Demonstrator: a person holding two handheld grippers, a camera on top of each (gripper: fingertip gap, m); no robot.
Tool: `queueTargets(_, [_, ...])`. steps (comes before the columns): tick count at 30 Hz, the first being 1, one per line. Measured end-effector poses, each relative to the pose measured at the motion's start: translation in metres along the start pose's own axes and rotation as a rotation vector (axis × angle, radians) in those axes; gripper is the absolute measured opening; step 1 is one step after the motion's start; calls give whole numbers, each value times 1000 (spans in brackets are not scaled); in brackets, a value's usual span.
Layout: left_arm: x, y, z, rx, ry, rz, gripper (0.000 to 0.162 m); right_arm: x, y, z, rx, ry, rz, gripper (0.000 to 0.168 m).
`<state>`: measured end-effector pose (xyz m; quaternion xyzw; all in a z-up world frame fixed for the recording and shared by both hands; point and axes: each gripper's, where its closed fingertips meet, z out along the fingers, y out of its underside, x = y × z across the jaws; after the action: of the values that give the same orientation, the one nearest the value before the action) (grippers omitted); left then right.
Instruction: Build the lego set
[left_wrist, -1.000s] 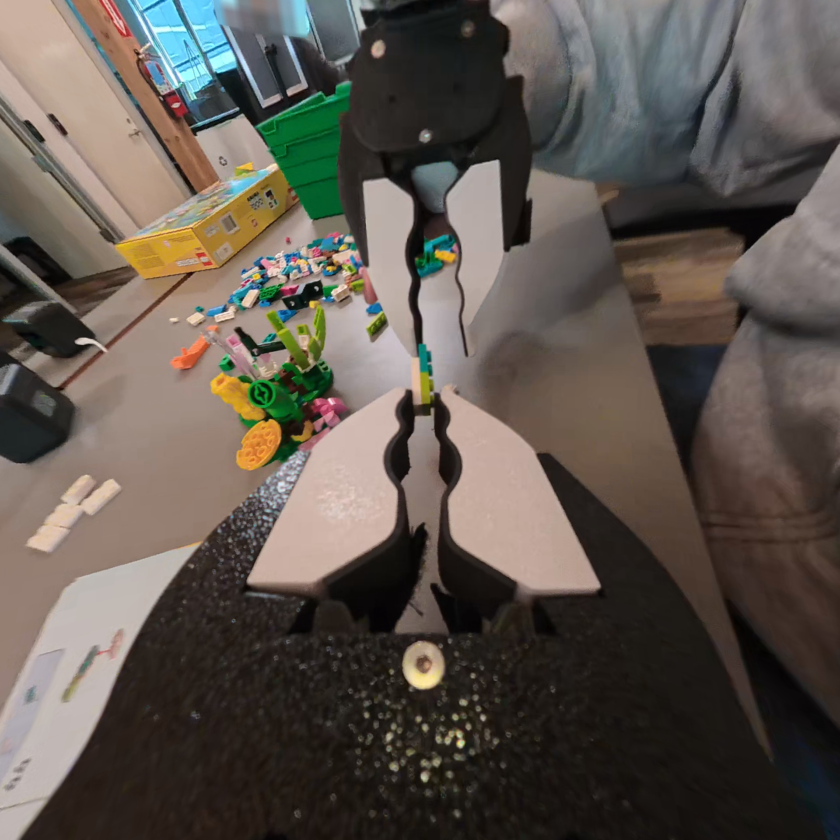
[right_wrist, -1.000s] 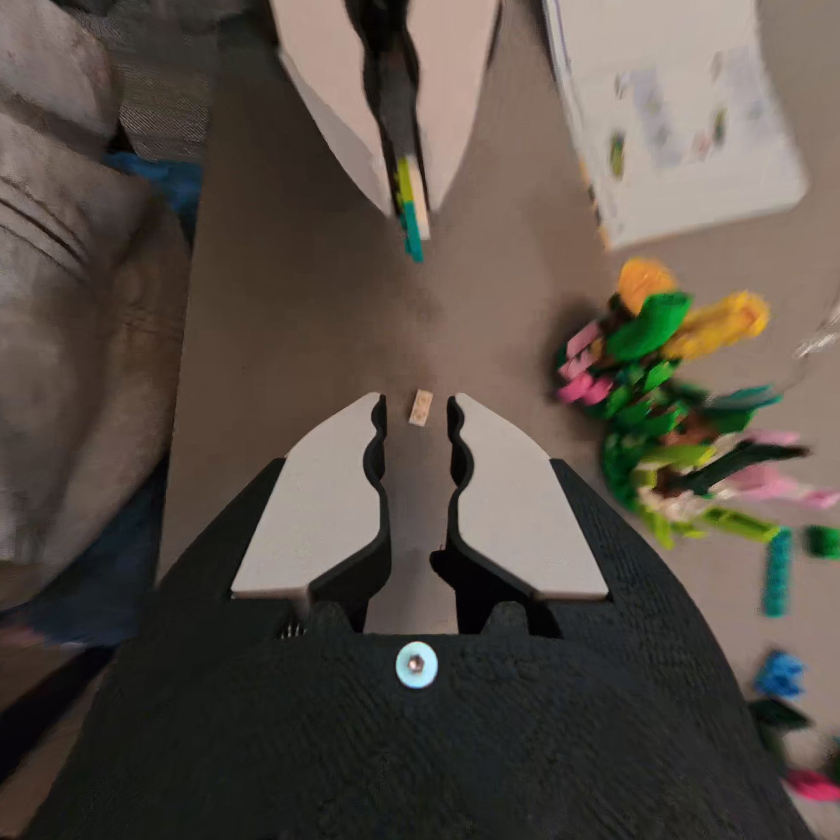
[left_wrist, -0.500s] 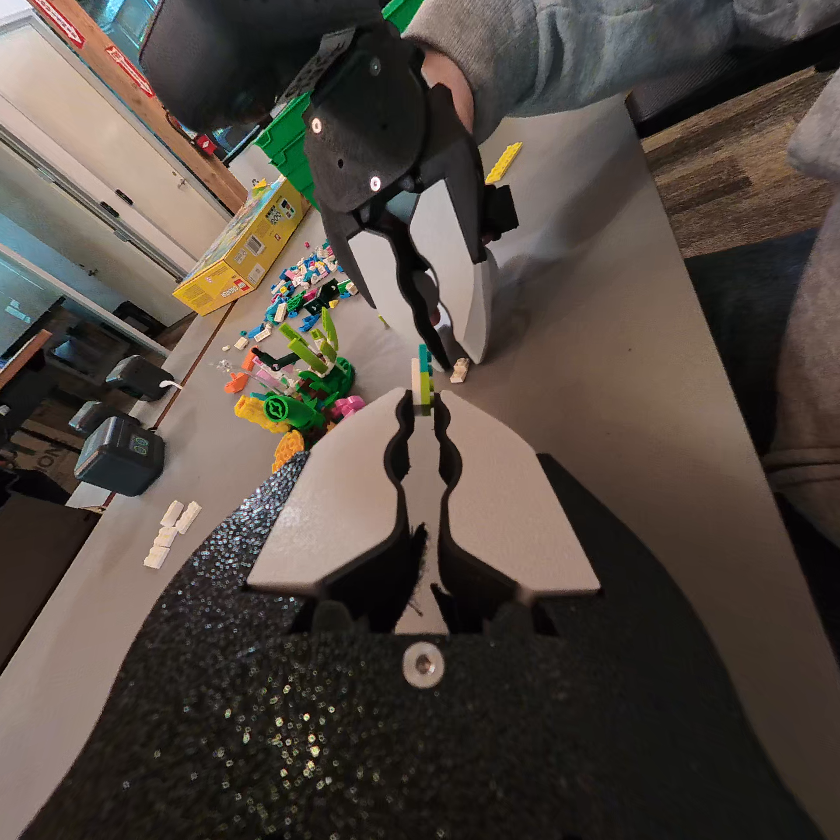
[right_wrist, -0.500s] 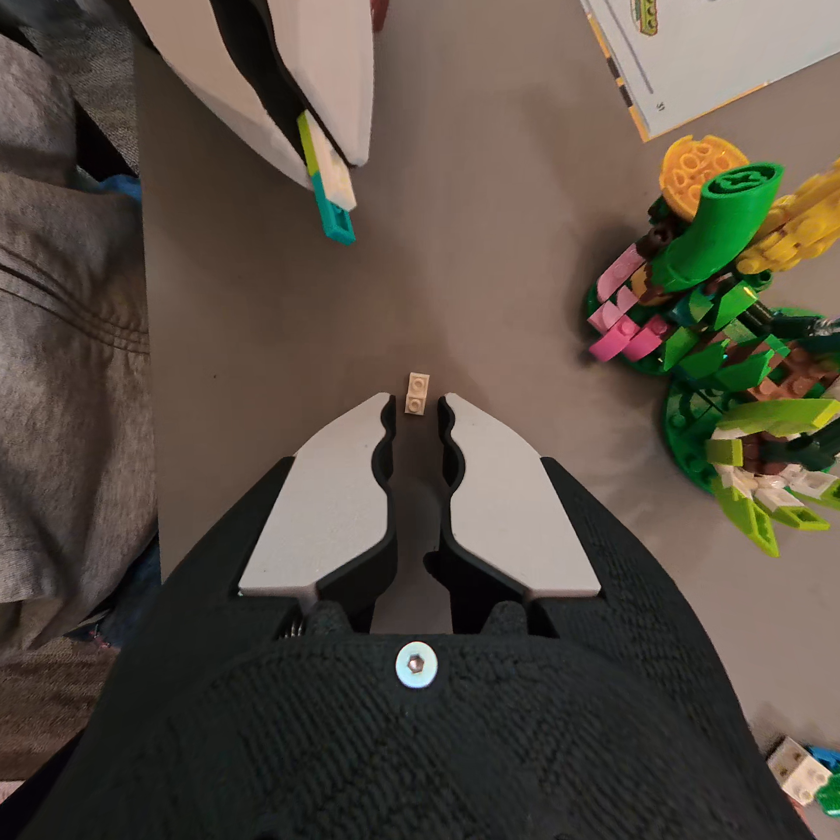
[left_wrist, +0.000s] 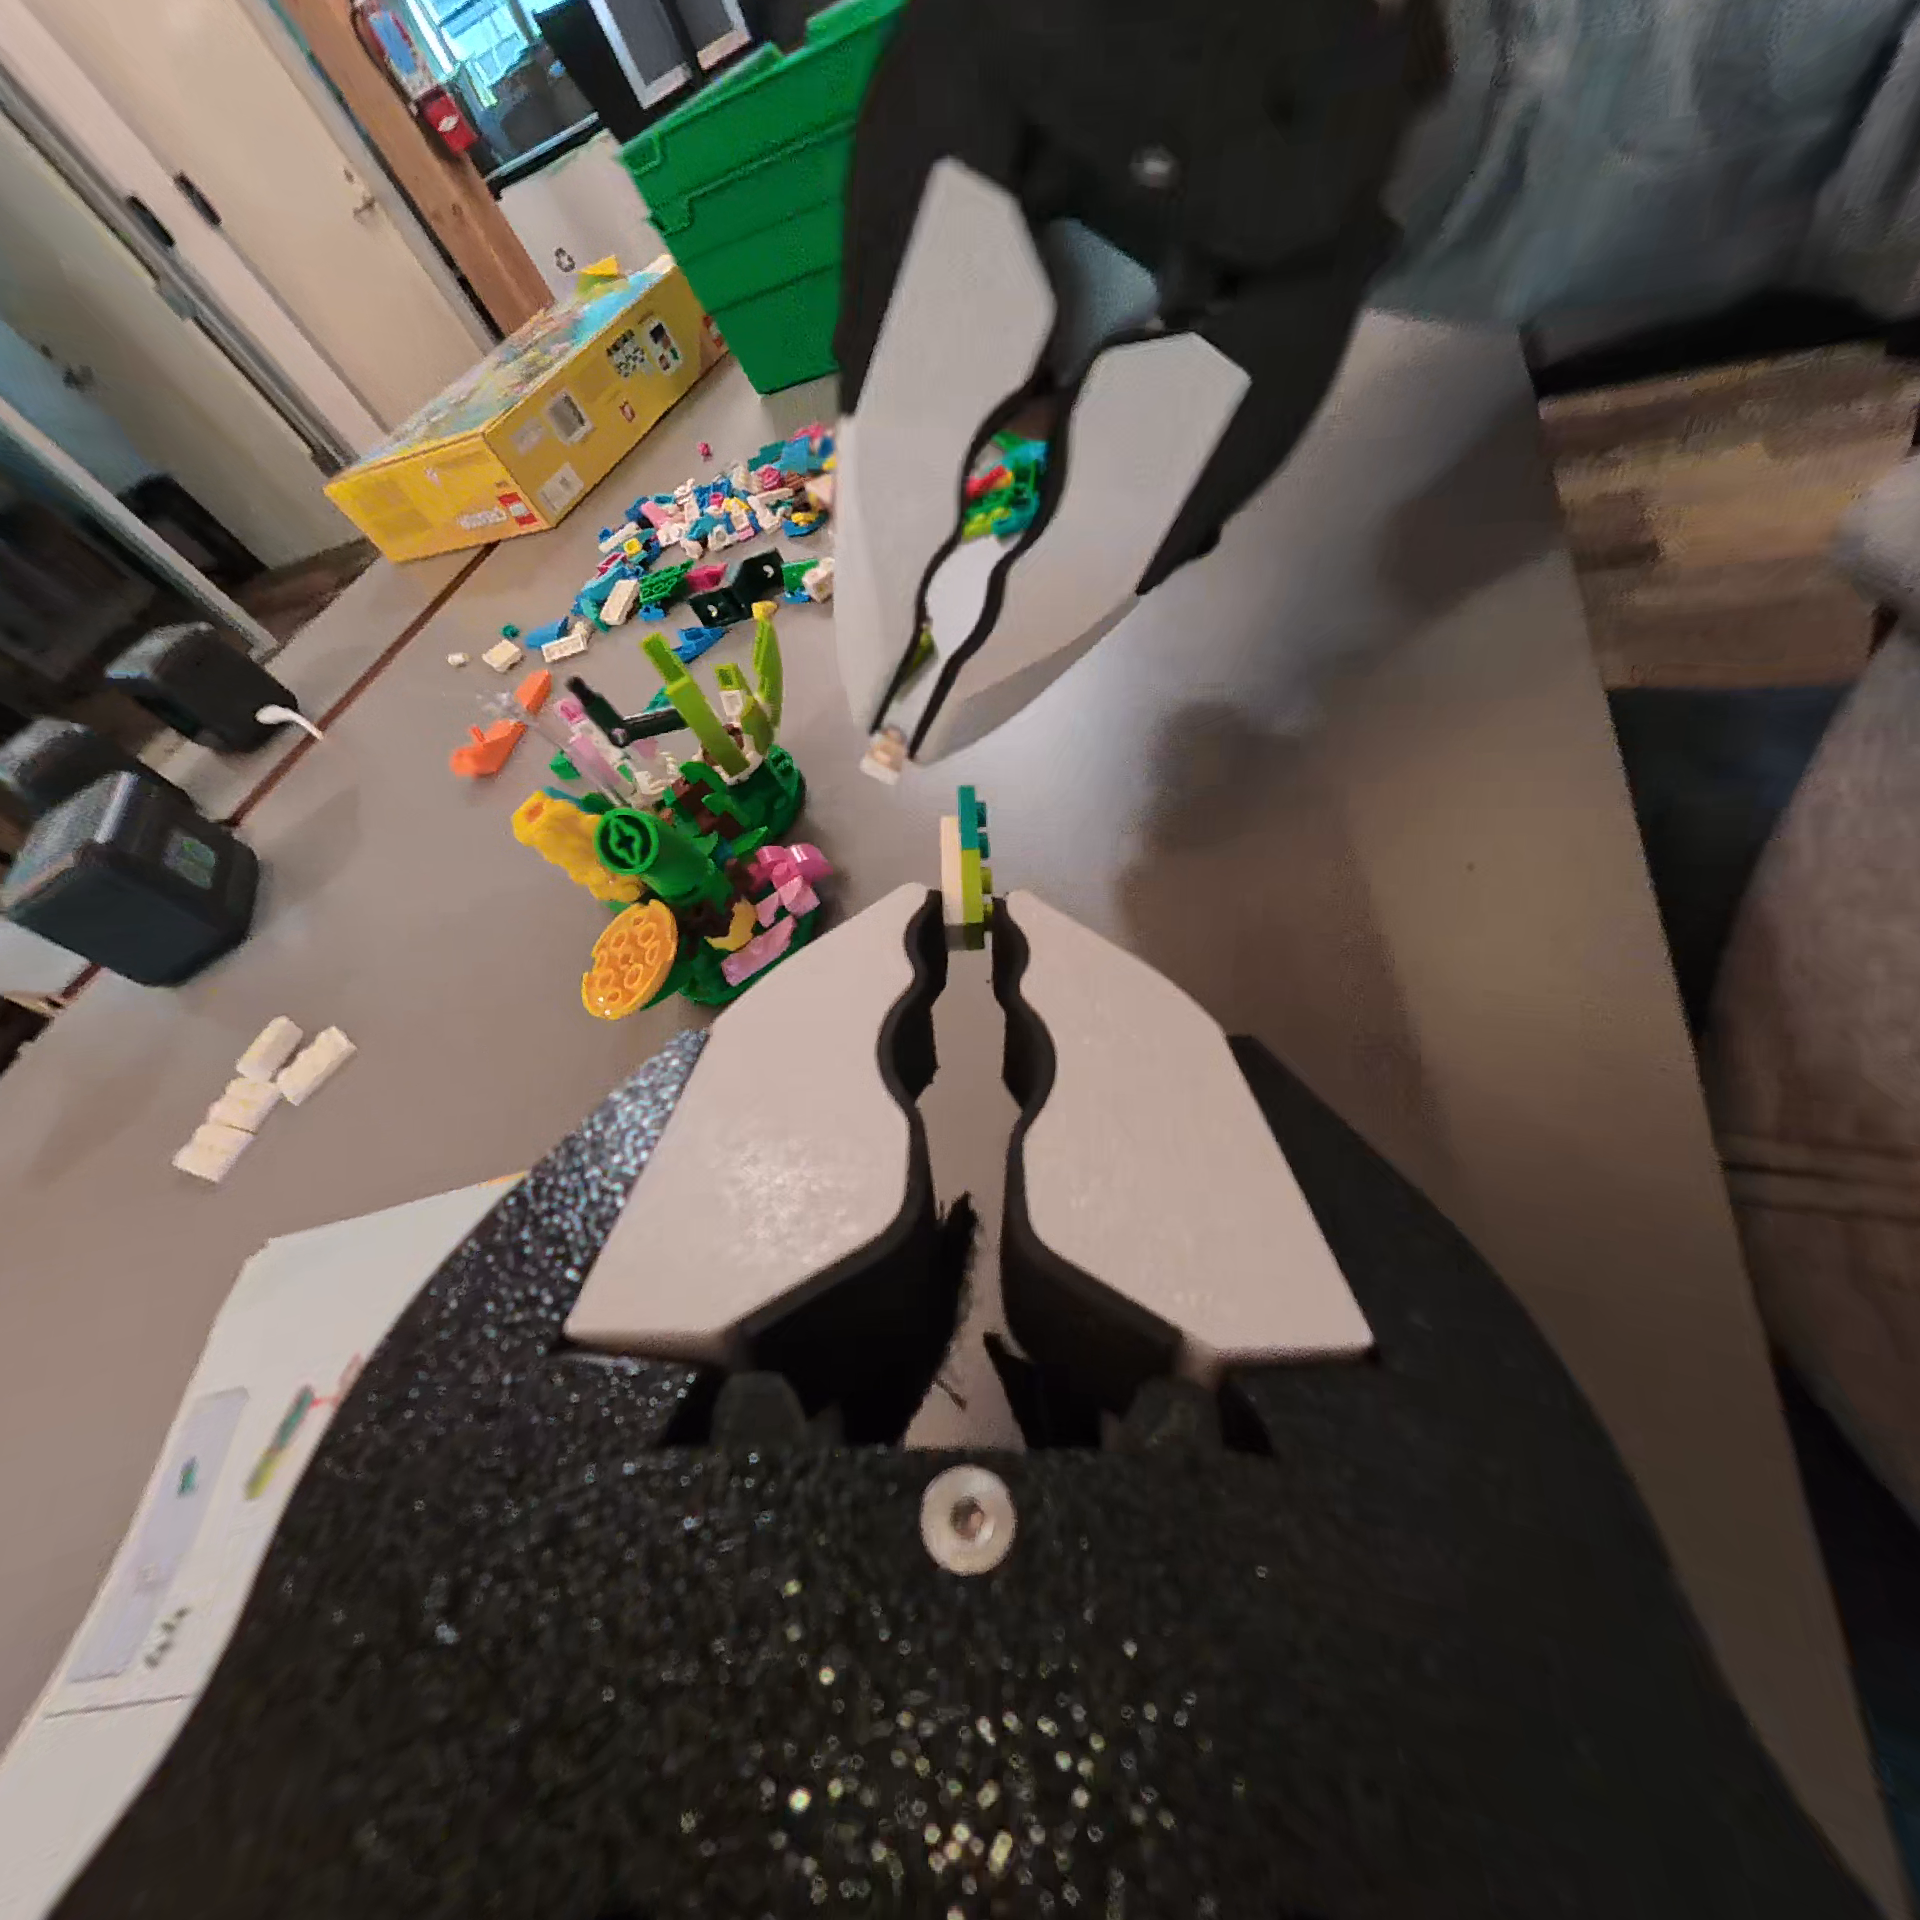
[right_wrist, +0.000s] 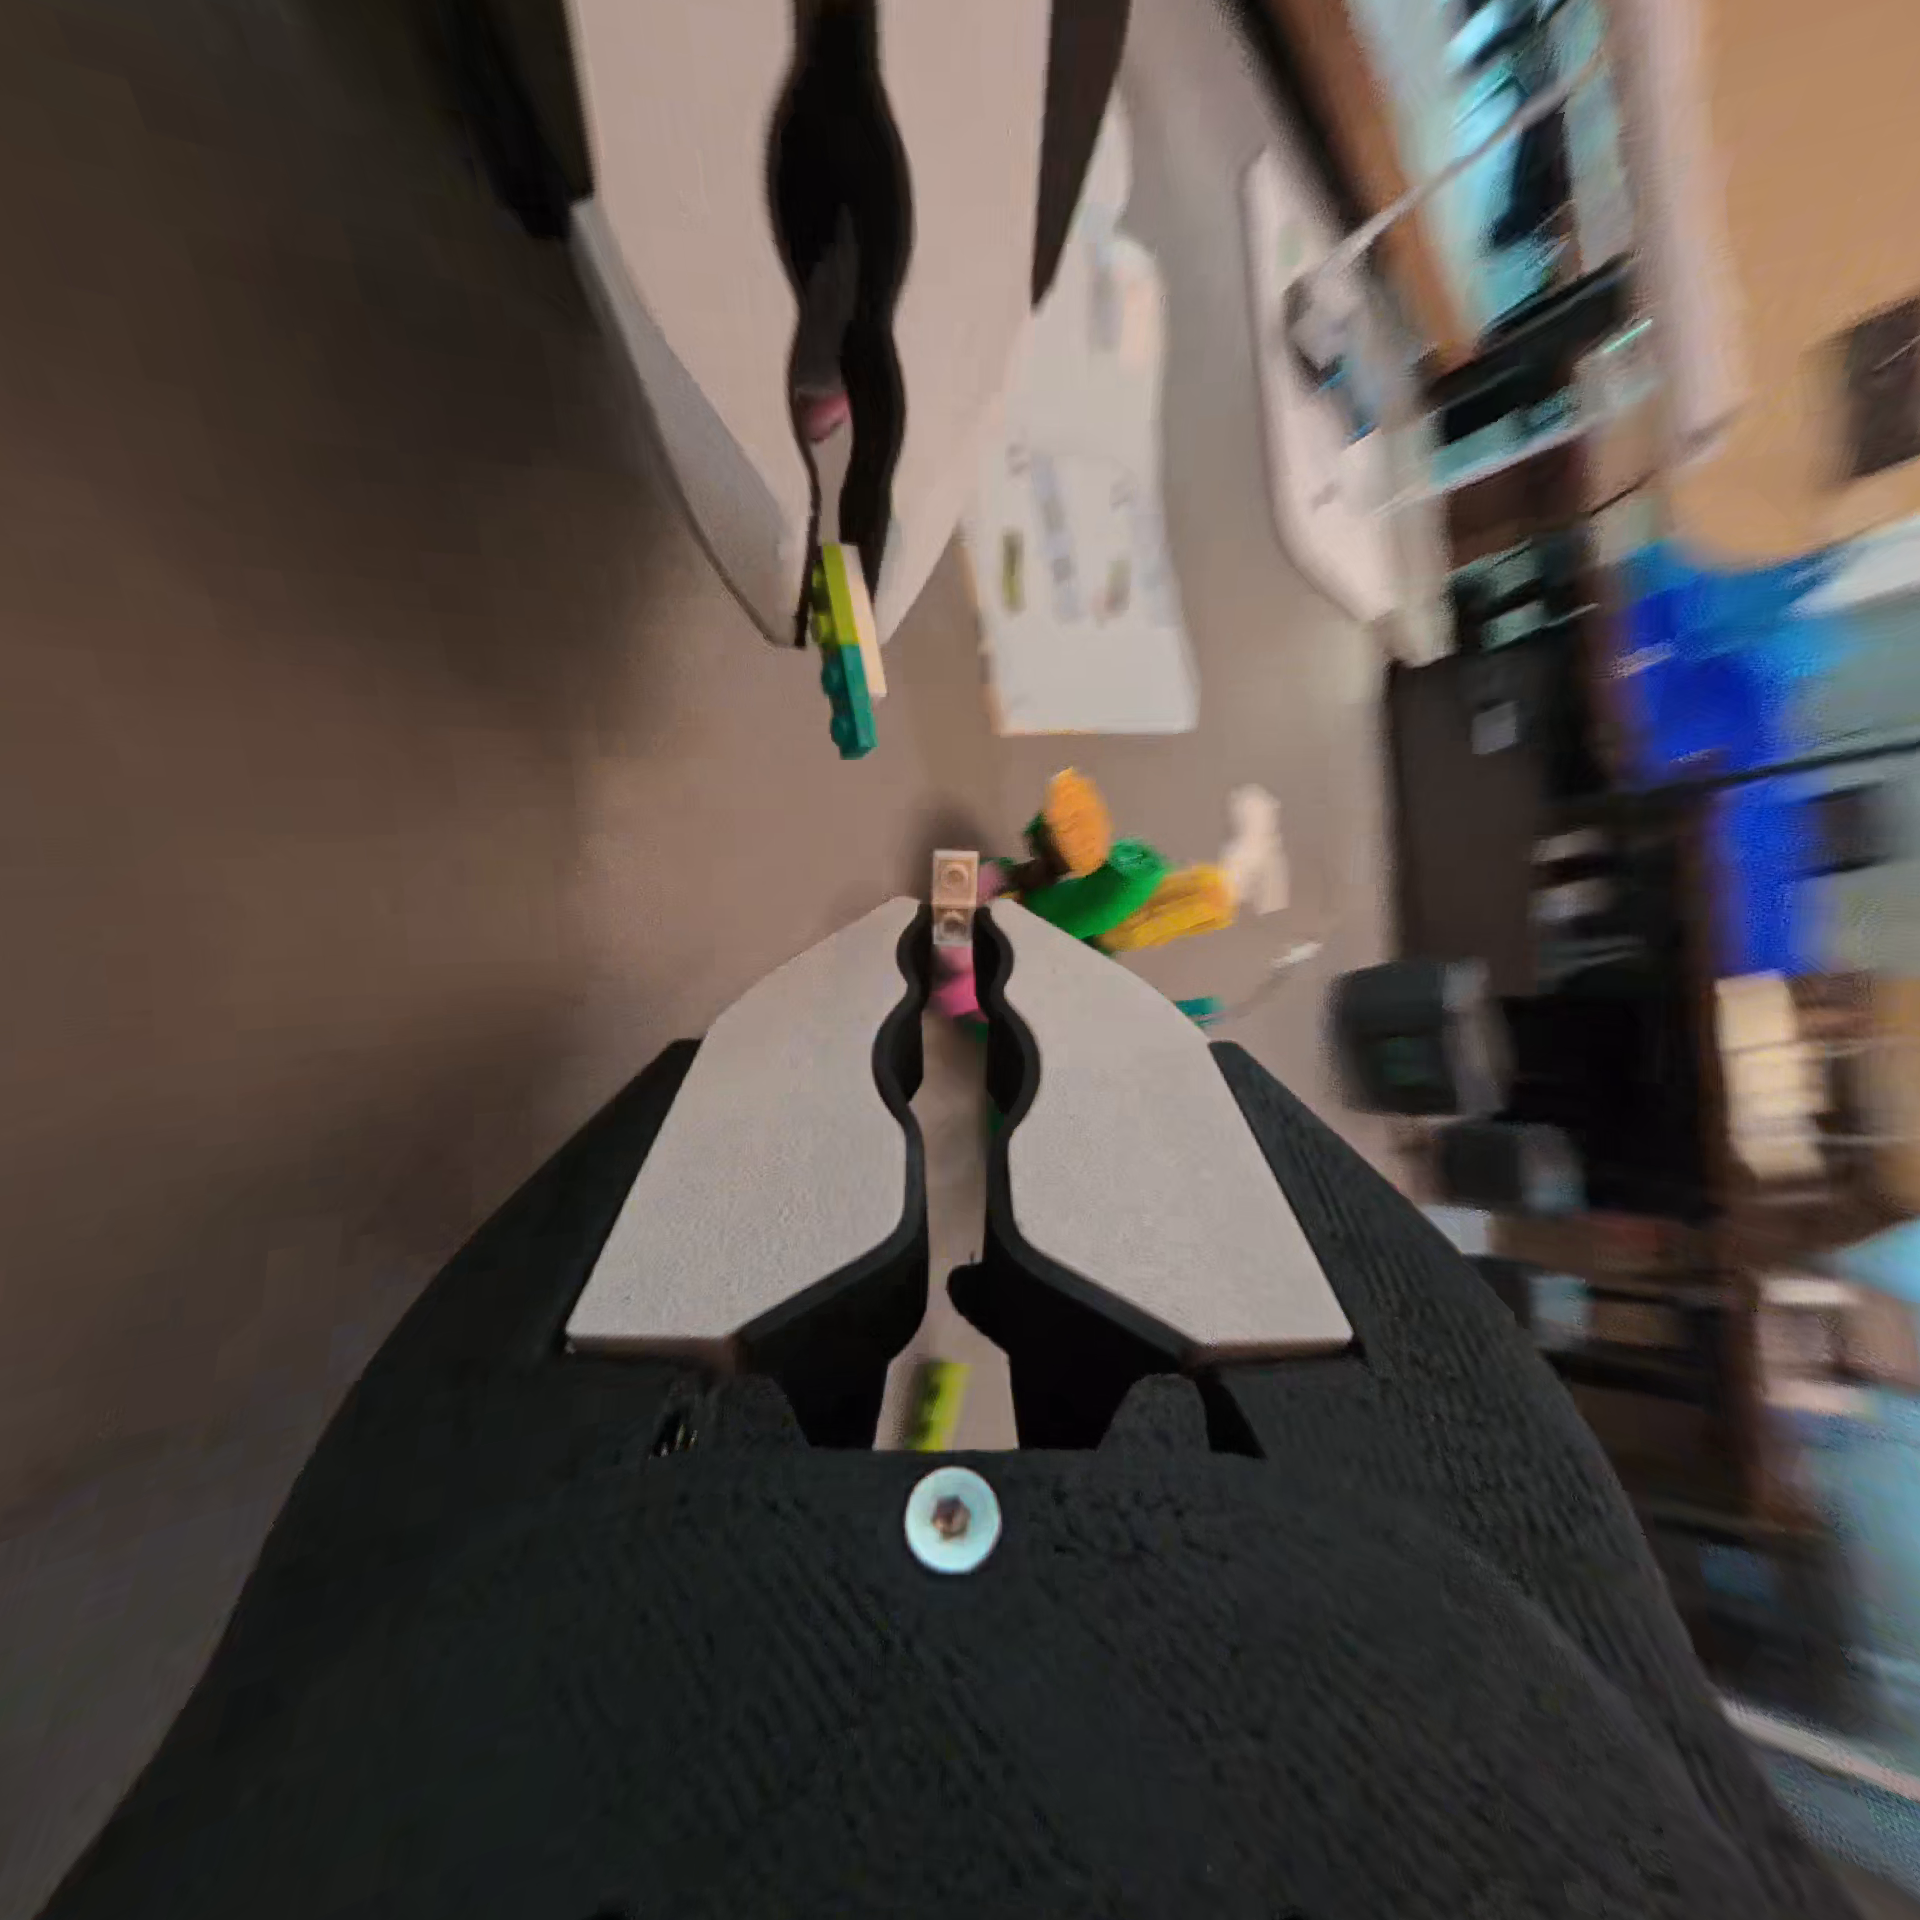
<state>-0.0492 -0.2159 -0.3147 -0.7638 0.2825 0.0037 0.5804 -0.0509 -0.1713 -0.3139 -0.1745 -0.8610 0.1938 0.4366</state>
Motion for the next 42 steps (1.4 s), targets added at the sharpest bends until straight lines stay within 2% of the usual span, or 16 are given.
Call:
queueTargets(1, [-2,-2,-1,14,0,-37,8,8,-6,-2,11,97,-112,6])
queueTargets(5, [-11,-8,-5,62,-16,-157,8,24,-25,-10,-18,422,-591,5])
queueTargets(7, [-13,-12,-6,85,-24,-196,8,25,-35,-12,-18,533,-781,5])
queueTargets(13, [-15,-20,-5,131,-74,-200,8,35,-47,-19,-21,747,-1030,6])
queueTargets(16, [-15,-27,-6,178,-82,-202,8,34,-50,-21,-13,793,-1109,6])
queueTargets(27, [-21,-33,-10,231,-232,-124,8,47,-48,-23,2,843,-1047,6])
queueTargets(34, [-24,-33,-11,233,-270,-90,8,53,-52,-21,44,878,-1003,6])
queueTargets(39, [-24,-33,-11,232,-282,-68,8,60,-52,-22,90,968,-867,6])
queueTargets(42, [-24,-33,-11,234,-273,-71,8,53,-51,-18,122,963,-846,6])
